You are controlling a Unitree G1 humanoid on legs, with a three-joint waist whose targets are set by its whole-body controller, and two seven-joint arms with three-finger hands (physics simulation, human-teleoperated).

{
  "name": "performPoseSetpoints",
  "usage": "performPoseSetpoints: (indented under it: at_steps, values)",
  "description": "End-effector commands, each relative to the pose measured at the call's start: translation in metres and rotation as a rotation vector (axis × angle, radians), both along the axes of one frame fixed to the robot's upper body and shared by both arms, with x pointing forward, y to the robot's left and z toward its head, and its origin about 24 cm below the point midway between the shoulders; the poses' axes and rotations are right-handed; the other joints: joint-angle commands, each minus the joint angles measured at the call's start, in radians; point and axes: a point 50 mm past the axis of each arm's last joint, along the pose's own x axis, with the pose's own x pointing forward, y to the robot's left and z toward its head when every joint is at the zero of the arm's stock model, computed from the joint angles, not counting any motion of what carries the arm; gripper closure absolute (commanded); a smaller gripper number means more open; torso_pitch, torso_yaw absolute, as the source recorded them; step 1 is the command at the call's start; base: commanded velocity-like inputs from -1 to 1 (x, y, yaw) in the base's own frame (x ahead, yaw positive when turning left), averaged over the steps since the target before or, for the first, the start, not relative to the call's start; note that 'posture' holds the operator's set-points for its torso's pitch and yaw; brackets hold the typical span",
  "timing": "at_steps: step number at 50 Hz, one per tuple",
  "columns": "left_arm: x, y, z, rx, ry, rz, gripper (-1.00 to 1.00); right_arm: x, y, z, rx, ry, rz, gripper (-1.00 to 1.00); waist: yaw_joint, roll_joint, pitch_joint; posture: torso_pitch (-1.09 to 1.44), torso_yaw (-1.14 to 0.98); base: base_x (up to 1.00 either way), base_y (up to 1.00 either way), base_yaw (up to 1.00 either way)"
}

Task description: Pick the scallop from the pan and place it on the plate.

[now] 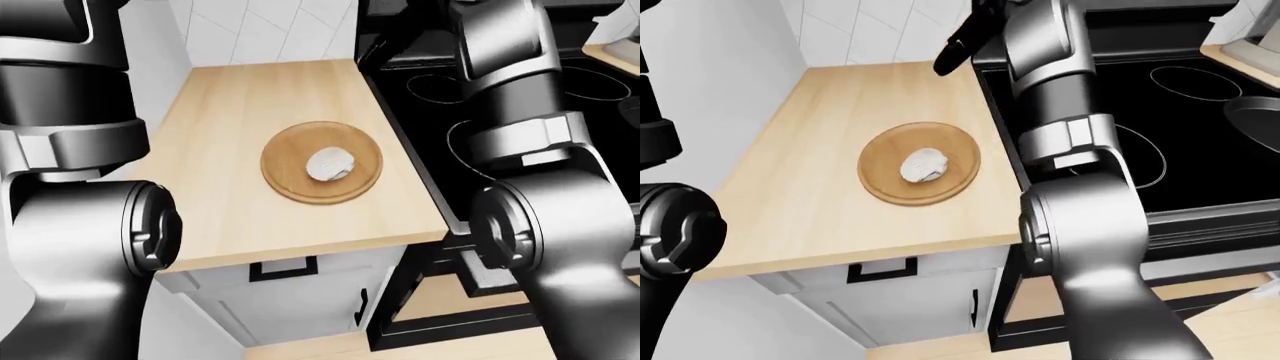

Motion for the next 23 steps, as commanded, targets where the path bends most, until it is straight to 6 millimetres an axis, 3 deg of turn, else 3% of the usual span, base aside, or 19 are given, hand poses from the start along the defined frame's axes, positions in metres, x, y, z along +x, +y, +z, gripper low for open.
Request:
performPoseSetpoints:
  at_steps: [1, 23]
  values:
    - [-0.012, -0.001, 0.022, 0.006, -0.095, -0.004, -1.00, -0.009, -0.001, 0.023, 0.050, -0.082, 0.009, -1.00, 0.000, 0.003, -0.033, 0.00, 0.00, 0.00, 0.00, 0.00]
    - [-0.011, -0.003, 0.018, -0.011, -0.086, -0.007, -1.00, -0.011, -0.033, 0.033, 0.288, -0.092, -0.021, -1.00, 0.006, -0.006, -0.033, 0.00, 0.00, 0.00, 0.00, 0.00]
